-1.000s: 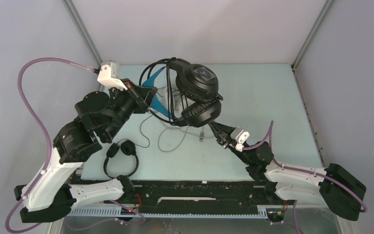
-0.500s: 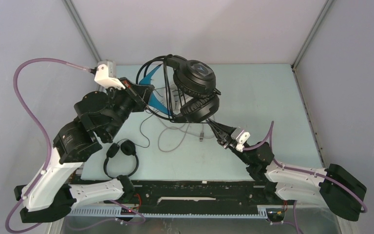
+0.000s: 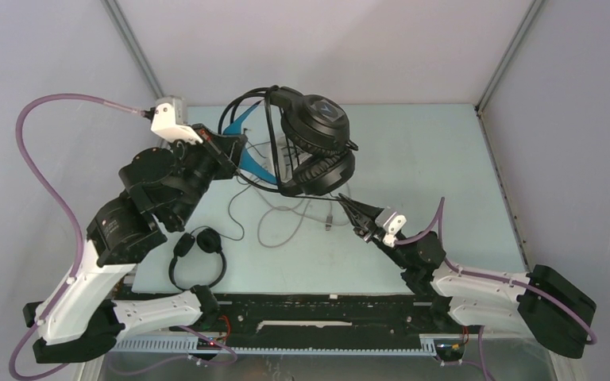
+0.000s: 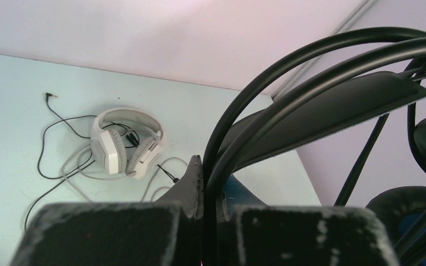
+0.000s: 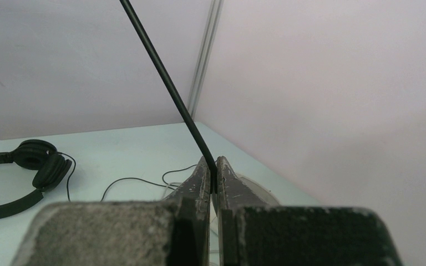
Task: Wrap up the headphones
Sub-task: Wrap the headphones cable around the headphones.
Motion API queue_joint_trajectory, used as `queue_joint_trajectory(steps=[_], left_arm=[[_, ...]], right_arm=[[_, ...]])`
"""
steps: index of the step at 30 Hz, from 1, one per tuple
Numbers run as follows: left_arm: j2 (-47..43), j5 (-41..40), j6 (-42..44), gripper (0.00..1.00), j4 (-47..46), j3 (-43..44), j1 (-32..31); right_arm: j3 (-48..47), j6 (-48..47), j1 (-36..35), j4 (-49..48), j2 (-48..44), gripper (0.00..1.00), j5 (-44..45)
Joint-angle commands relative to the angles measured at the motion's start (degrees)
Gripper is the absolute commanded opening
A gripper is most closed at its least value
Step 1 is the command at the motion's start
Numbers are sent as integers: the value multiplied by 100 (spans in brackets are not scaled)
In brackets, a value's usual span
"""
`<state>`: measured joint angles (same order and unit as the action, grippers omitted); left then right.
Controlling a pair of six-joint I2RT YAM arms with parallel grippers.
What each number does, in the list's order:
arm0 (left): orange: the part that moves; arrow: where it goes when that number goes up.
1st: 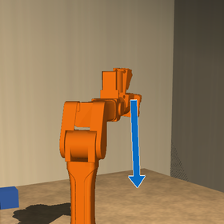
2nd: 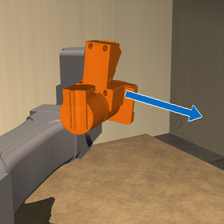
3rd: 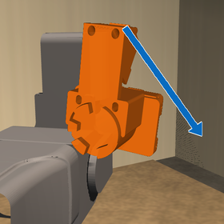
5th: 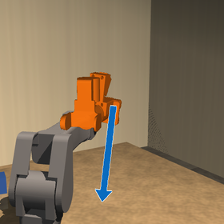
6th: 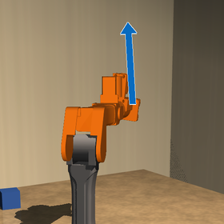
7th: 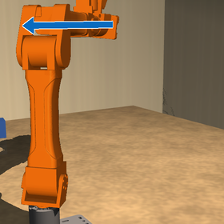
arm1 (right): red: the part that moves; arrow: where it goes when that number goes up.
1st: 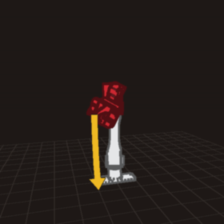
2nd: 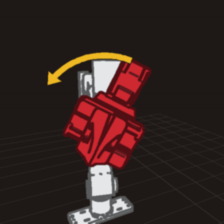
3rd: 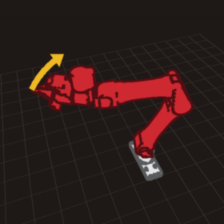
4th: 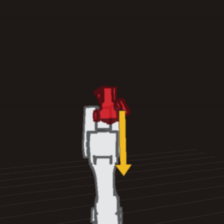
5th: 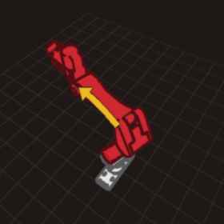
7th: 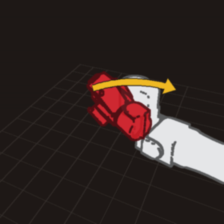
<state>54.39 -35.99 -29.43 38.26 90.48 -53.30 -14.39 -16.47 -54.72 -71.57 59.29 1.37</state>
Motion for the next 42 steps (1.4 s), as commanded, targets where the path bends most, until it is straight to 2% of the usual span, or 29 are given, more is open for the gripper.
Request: queue_joint_trajectory(steps=[1, 5, 10, 18, 24, 28, 32, 38, 42], left_arm=[[-207, 874, -348, 0, -781, 155, 46], [-208, 1790, -230, 0, -363, 300, 48], [-185, 2190, 89, 0, 265, 496, 47], [-74, 3034, 772, 0, 577, 647, 73], [-107, 3734, 1752, 0, 487, 403, 83], [-117, 4178, 2568, 0, 529, 199, 83], [-135, 4050, 3425, 0, 621, -37, 82], [49, 3619, 4407, 0, 759, -317, 82], [-89, 3617, 5060, 0, 349, -1079, 78]], right_arm=[[-20, 9, 84, 3, 168, 0, 428], [-99, -163, 161, 3, 229, 0, 586], [-317, -196, 488, 250, -83, 0, 623], [-684, -14, 959, 1264, -901, 0, 179], [-878, 221, 1184, 1945, -1306, 0, -334], [-1117, 530, 1282, 2929, -1577, 0, -758], [-1274, 791, 1355, 3627, -1828, 0, -1018], [-1644, 724, 1429, 4018, -2002, 0, -738], [-2156, 569, 1711, 4618, -1885, 0, -1020]])
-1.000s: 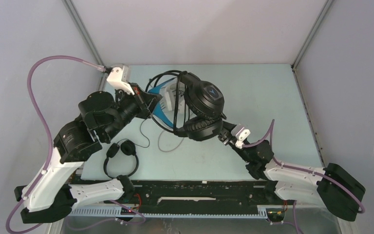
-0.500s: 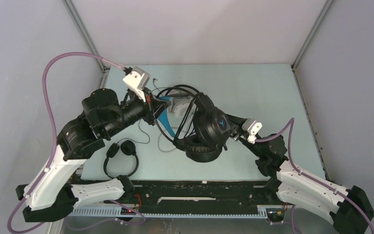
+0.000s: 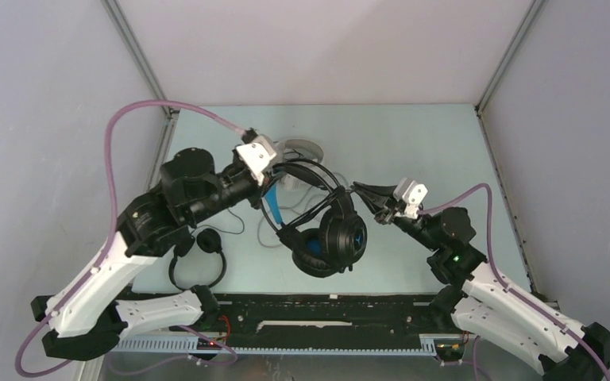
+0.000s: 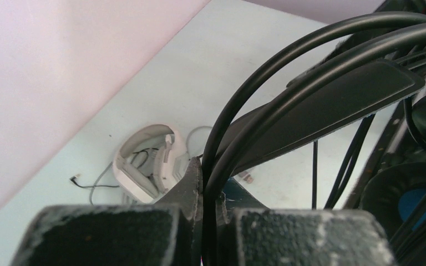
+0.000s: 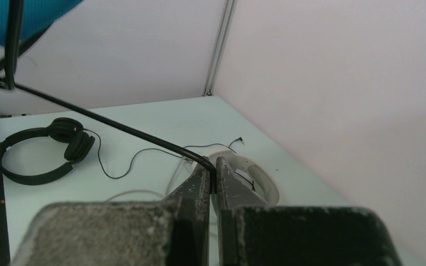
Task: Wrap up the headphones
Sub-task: Wrap the headphones cable around the headphones.
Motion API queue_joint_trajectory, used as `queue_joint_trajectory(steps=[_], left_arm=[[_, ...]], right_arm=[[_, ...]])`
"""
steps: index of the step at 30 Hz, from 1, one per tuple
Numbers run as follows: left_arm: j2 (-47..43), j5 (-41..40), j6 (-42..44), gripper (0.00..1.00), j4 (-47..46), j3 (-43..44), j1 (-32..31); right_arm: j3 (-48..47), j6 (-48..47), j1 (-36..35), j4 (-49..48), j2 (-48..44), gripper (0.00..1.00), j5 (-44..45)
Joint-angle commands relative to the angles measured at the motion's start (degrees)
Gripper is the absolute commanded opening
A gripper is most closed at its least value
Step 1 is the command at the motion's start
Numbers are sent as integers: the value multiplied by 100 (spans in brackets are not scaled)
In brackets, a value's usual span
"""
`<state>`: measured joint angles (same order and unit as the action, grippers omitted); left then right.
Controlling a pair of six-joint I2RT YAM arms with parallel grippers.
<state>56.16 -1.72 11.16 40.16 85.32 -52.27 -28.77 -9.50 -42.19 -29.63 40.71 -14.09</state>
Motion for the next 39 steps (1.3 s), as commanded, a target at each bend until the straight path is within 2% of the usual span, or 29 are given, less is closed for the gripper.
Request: queue_joint_trajectory(steps=[1, 9, 15, 18, 22, 28, 36, 39], left_arm=[[-298, 189, 1158, 0, 65, -742, -21], [-28, -713, 2077, 0, 9, -1277, -22], [11, -1034, 3026, 0, -548, -1955, -20], [55, -1529, 3512, 0, -948, -2312, -20], [239, -1752, 3769, 0, -1058, -2328, -16], [461, -2094, 4077, 0, -1381, -2404, -12], [610, -2442, 4499, 0, -1651, -2486, -4], [671, -2669, 4814, 0, -1777, -2555, 2]], right_arm=[[-846, -84, 540, 627, -20, 0, 387], [-1688, 291, 840, 2554, -124, 0, -560], [-1872, 870, 843, 3371, -29, 0, -658], [-2247, 1303, 844, 3895, 166, 0, -645], [-2884, 1588, 857, 4541, 362, 0, -412], [-3616, 1704, 911, 5359, 657, 0, -604], [-4027, 1795, 988, 6113, 1090, 0, -1193], [-4110, 1862, 1006, 6284, 1193, 0, -1085]])
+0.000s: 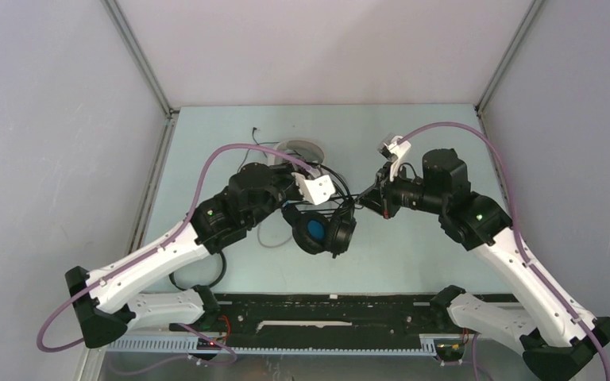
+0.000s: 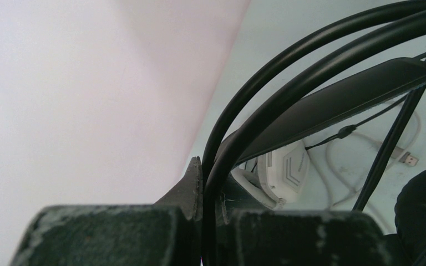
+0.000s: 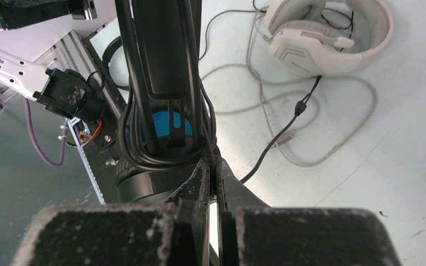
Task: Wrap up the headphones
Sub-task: Wrap the headphones cable around the headphones.
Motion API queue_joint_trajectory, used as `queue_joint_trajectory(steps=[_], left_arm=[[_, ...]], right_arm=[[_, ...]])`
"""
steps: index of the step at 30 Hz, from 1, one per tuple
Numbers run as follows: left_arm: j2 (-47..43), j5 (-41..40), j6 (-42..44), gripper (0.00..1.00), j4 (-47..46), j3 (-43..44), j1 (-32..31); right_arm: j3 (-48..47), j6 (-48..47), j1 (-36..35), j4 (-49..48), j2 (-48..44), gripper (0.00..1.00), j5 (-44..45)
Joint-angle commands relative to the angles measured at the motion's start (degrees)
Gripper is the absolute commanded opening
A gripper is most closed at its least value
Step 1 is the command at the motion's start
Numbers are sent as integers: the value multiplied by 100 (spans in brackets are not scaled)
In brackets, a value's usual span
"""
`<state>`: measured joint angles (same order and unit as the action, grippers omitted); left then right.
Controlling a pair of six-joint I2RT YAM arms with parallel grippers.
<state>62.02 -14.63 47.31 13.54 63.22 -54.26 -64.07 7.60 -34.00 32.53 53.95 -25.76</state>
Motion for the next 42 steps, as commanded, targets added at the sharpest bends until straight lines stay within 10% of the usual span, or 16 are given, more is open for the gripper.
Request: queue_joint_trajectory(steps=[1, 22, 42], left_arm=[[98, -1402, 1283, 0, 863, -354, 199], [86, -1992, 1553, 0, -125, -461, 205], [-53, -1860, 624, 0, -232, -164, 214]], right_arm=[[-580, 156, 196, 83, -131, 0, 71], [-585, 1278, 776, -779, 285, 0, -3009], [-231, 2146, 773, -1957, 695, 12, -3456]])
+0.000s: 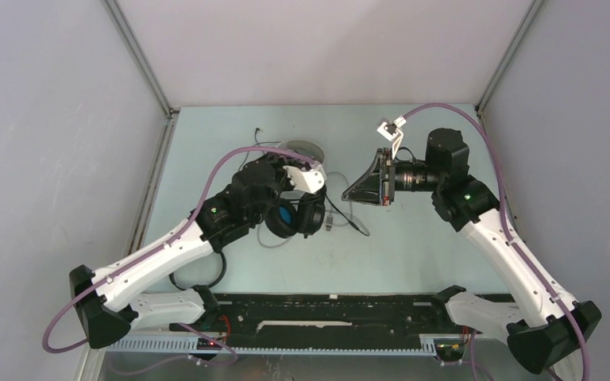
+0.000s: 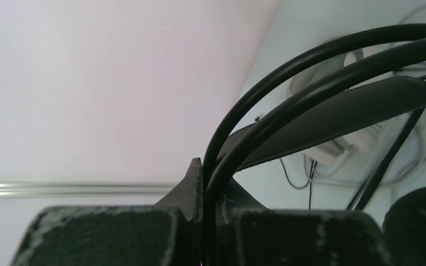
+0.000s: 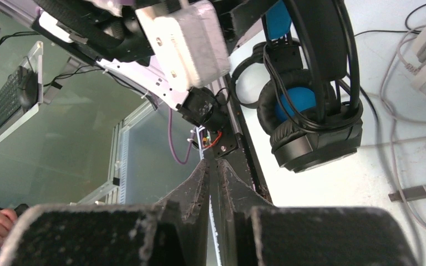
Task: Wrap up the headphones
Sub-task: Wrap the headphones cable around the headphones.
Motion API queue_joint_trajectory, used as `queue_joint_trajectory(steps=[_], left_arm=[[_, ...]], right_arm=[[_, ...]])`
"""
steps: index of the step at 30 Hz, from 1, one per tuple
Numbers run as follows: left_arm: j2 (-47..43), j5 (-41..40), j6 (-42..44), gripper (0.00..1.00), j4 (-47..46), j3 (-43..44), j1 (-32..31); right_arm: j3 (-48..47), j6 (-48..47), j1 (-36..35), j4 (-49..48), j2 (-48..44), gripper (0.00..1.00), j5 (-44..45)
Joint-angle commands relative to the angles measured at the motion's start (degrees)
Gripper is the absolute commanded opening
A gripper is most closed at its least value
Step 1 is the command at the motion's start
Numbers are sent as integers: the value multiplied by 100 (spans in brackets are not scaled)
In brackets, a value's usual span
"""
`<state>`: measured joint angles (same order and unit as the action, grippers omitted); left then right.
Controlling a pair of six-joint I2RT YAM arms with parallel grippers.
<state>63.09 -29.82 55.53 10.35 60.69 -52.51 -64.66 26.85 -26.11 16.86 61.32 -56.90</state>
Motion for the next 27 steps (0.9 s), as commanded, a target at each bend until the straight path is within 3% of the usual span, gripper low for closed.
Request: queue_joint_trajectory(steps=[1, 6, 10, 14, 16, 20, 27], left_arm=[[-176, -350, -319, 0, 164, 152, 32], [-265, -384, -826, 0, 121, 201, 31], [-299, -443, -691, 0, -108, 69, 35], [-347, -371, -339, 0, -122, -28, 33], [-381, -292, -398, 0, -39, 1, 38], [-363, -76, -1082, 0, 500, 355, 37], [4, -664, -3146, 0, 1288, 1631, 35]], right_arm=[[-148, 253, -35, -433, -33, 12, -327], [4, 390, -56, -639, -53, 14, -180], [6, 70, -42, -607, -497, 26, 479], [173, -1244, -133, -150, -1320, 46, 2574], [581, -1673, -122, -372, -1717, 51, 3006], [1534, -1931, -118, -1041, -2269, 59, 2995], [2820, -1382, -270, -2494, -2921, 69, 2519]])
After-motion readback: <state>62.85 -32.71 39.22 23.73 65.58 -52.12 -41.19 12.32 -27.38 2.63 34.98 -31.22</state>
